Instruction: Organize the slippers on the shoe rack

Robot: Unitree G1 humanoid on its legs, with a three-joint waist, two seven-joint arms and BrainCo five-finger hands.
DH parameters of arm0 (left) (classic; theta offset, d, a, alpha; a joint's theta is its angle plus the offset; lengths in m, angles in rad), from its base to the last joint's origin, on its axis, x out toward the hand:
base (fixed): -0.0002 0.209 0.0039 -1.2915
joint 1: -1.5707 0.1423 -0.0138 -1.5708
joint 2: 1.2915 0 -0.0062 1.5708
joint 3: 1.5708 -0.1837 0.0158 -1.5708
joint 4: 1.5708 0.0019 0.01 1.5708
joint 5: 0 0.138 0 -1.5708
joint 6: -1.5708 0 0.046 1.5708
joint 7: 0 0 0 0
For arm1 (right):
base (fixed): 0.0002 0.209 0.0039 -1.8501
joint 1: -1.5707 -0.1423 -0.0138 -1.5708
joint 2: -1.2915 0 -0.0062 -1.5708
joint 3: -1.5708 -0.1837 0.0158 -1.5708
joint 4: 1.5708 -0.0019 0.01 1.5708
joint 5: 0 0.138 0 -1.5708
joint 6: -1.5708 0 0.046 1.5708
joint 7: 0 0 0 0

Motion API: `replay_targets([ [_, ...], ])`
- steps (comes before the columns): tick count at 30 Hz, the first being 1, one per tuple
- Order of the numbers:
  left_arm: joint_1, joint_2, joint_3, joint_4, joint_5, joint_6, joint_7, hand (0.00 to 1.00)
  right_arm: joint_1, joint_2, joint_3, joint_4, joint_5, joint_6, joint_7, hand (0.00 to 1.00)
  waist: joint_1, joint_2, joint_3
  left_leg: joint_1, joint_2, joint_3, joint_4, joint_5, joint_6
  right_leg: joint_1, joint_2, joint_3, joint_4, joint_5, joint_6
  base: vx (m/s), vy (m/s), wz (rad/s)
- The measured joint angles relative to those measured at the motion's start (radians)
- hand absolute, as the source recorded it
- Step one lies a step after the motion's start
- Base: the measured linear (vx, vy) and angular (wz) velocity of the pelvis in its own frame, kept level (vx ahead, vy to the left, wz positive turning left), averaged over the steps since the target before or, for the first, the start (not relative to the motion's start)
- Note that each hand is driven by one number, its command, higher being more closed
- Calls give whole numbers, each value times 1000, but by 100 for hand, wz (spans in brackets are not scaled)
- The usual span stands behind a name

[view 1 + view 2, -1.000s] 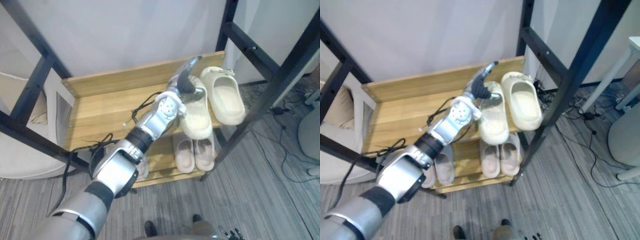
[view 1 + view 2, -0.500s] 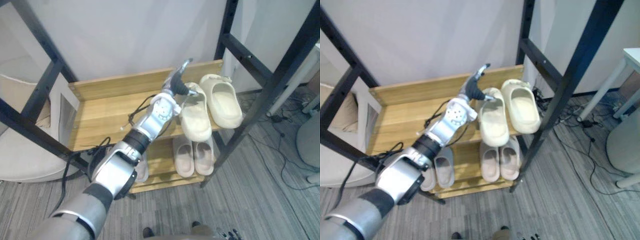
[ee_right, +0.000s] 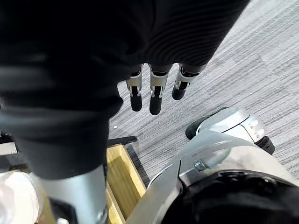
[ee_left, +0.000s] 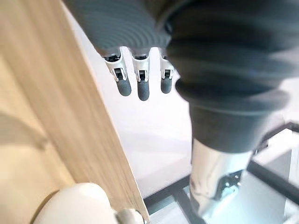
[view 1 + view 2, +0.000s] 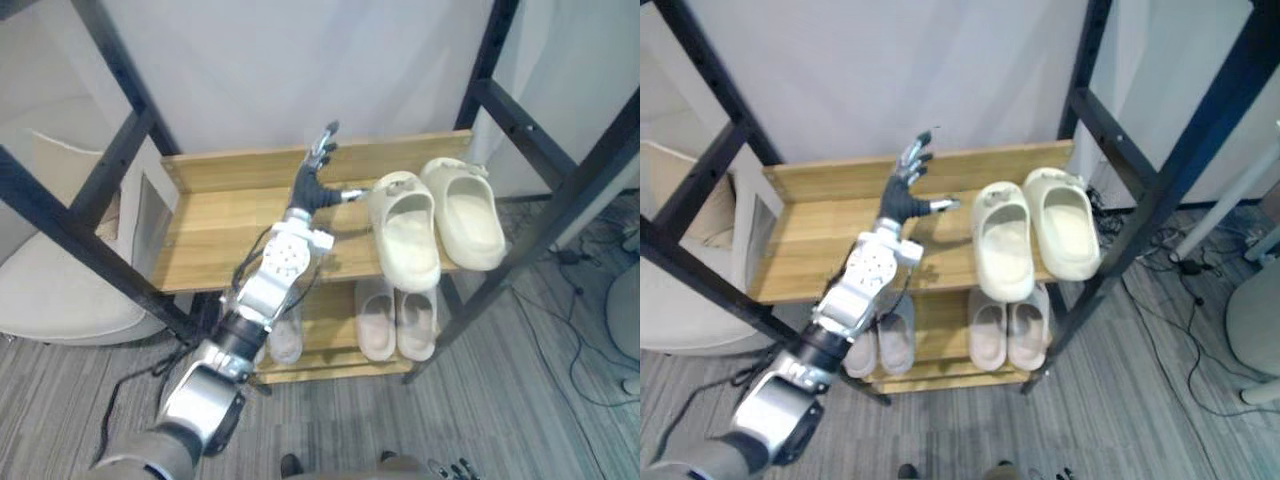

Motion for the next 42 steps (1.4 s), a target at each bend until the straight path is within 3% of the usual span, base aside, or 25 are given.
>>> replay_targets([
  [11,153,3,-126,-53,-133,-2,-121,0,-11,-17,45,19,0,0,-4,0,10,-13,8,5,-3,-33,0,0,0,32,-1,-39,-18,-2,-1,-5,-10,8],
  [22,185,2,-228,-82,-153,0,-174,0,-12,-27,77,21,0,-1,-11,0,31,-17,8,3,-5,-50,0,0,0,39,-2,-51,-21,-3,0,-7,-6,3],
  [42,148,-8,-332,-66,-151,2,-186,0,-21,-27,95,36,1,-1,-10,0,32,-33,1,-2,-8,-58,0,2,0,39,-4,-59,-22,-4,2,-1,-1,0],
])
